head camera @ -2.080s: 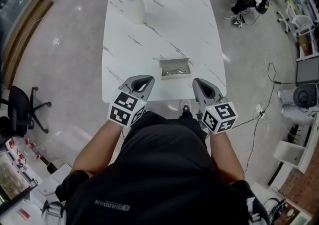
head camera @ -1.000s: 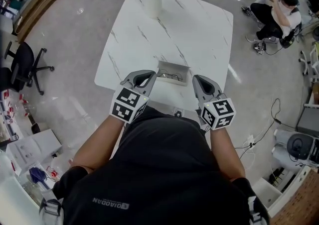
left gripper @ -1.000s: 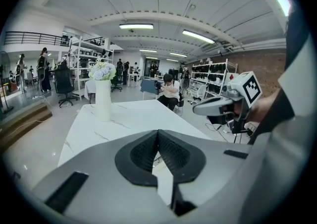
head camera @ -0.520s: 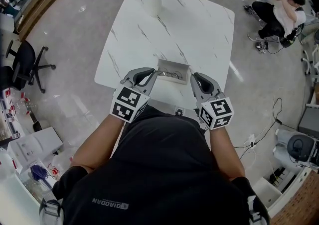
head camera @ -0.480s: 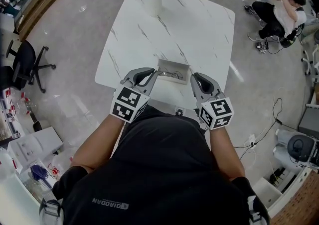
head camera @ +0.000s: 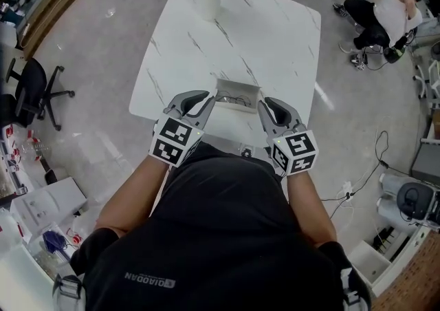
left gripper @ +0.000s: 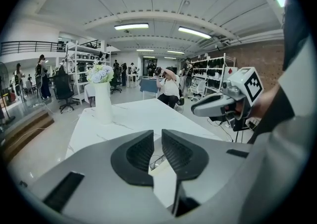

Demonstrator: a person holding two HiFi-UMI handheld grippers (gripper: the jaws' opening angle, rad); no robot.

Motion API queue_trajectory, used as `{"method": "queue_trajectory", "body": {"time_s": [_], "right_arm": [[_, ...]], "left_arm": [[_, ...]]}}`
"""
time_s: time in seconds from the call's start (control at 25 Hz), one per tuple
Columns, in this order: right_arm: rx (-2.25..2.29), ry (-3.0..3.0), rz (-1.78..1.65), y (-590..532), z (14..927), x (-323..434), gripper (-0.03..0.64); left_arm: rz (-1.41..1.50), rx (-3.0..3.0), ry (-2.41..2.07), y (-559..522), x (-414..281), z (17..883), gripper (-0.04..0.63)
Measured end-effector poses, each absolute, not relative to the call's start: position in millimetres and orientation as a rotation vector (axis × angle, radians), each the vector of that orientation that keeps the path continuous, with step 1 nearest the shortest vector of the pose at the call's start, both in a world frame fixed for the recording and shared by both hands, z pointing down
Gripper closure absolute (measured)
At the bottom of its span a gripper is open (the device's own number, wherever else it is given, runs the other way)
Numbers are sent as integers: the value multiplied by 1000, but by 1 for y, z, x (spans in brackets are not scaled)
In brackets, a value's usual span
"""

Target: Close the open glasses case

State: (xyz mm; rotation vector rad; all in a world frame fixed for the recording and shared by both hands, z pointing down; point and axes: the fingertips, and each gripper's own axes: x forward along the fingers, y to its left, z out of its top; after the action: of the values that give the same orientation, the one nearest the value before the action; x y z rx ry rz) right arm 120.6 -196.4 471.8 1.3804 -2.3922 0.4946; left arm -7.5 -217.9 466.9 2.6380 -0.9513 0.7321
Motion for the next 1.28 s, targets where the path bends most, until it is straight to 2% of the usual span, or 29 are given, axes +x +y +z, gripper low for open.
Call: {"method": "queue_trajectory", "body": {"time_s": [0.32,0.96,1.28], "right_arm": [[1385,-2298,464,-199,487,136,568],[1318,-2142,373,-216,540,159,568],[1305,-2119,378,-219,555,159,568]], "left_arm": [[809,2628,-930,-218,-9,485,541],[1289,2537,-775,-214,-24,611,523],[1389,2477,-697,-214,-21,651,514]]}}
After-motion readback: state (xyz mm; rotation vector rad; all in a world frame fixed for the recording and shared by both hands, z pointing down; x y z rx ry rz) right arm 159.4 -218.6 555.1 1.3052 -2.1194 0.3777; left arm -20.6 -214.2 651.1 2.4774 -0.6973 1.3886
